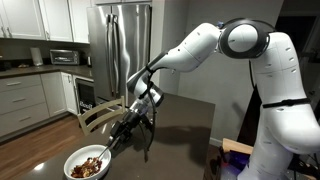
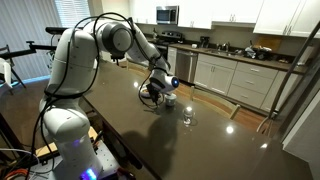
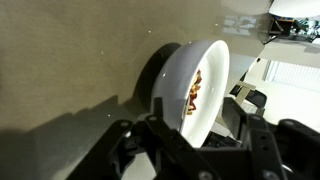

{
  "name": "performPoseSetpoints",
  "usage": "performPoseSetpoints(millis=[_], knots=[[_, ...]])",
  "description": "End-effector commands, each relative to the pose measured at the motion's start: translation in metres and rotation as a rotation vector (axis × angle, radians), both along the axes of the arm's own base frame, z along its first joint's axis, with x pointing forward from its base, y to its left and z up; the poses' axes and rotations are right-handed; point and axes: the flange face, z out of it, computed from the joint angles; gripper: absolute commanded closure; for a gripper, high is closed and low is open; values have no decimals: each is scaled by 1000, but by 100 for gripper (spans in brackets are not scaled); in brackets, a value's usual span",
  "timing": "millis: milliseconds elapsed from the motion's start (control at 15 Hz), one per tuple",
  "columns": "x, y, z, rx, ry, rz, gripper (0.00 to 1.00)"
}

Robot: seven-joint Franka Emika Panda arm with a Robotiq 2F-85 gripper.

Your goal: Use the spoon to move some contents of the bowl to the mug and the glass cup

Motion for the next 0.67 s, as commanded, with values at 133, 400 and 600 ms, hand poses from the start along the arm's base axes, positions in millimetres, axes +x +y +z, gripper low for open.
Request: performPoseSetpoints(millis=[133, 400, 600], knots=[[17, -4, 1, -13, -21, 27, 0], [30, -6, 1, -21, -40, 44, 0], [36, -6, 0, -10, -48, 40, 26]])
